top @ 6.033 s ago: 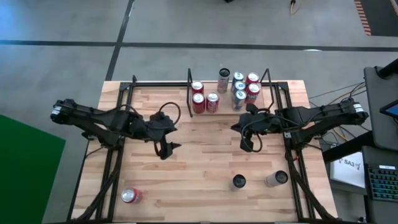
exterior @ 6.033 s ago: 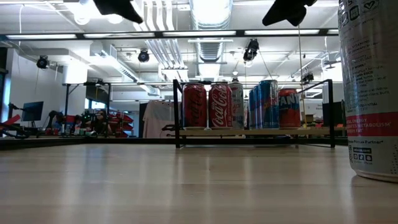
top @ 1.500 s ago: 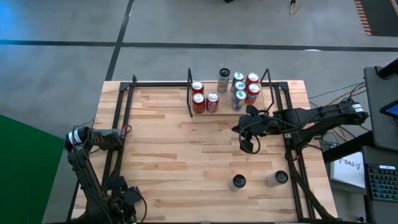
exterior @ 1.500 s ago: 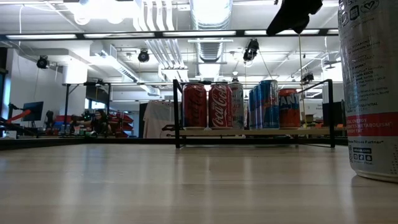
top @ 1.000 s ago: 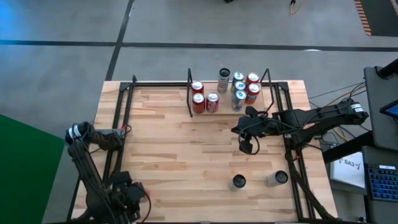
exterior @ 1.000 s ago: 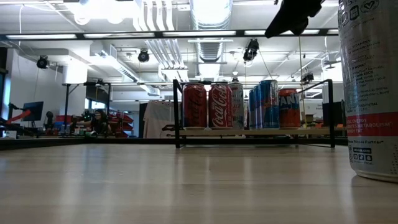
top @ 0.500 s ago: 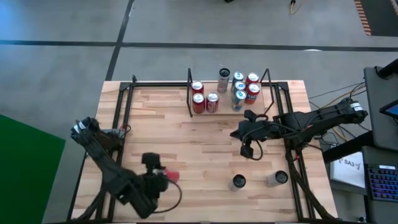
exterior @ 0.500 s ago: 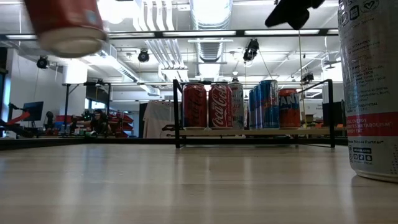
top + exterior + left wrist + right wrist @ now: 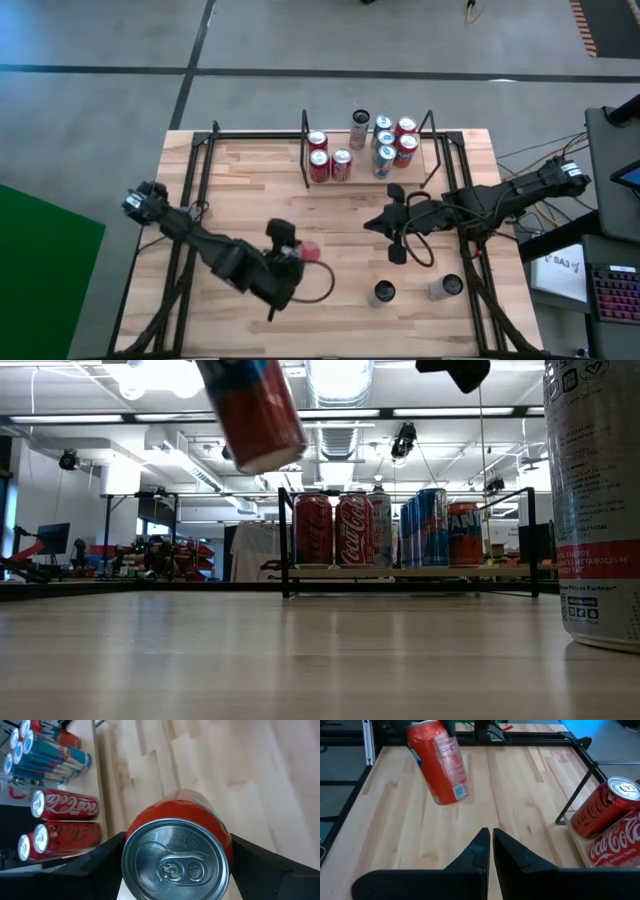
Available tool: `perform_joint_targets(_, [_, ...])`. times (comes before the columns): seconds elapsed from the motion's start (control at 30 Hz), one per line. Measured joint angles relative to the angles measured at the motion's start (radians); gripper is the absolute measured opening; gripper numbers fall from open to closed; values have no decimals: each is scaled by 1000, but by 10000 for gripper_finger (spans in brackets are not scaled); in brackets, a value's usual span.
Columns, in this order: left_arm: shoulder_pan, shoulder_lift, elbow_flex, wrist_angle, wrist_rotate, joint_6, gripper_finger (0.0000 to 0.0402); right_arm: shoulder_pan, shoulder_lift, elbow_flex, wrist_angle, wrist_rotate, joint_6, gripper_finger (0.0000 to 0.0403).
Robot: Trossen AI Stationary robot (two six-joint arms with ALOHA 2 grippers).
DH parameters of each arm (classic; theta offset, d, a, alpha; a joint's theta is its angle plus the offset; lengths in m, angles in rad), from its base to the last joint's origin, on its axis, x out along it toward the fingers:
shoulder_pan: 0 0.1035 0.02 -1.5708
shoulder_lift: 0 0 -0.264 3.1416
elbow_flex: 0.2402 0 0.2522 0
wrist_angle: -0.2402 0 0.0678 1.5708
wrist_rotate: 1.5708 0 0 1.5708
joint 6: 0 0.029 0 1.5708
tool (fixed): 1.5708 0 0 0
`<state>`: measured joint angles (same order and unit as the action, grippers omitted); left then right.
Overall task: Place canned beverage on shelf
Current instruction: Put the red soda can on the shelf
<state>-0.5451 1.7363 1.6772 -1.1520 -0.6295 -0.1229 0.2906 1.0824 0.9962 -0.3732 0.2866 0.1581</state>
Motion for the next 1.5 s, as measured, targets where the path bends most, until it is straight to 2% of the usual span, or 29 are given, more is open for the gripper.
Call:
perform_joint_targets(0.17, [74,0,-10,66,-3,61,284,0,29,-5,21,1,-9,19])
perform_joint_targets(0.27, [115,0,-10,114,-16,94,284,0,63,-5,26,2,-44,41])
perform_joint_targets(0.6, [217,4,-11,213,10,115,285,-1,130,-6,84,150,-155,188])
perform_joint_targets(0.77, [239,7,-11,274,15,132,285,-3,130,-6,123,160,-188,258])
perform_joint_targets(0.93, [250,7,-11,334,14,171,285,-15,131,-6,140,159,-203,303])
perform_joint_targets(1.1, [267,7,-10,384,14,198,285,-47,131,-6,140,154,-207,326])
perform_joint_targets(1.5, [290,8,-10,535,16,300,285,-85,131,-6,140,84,-249,327])
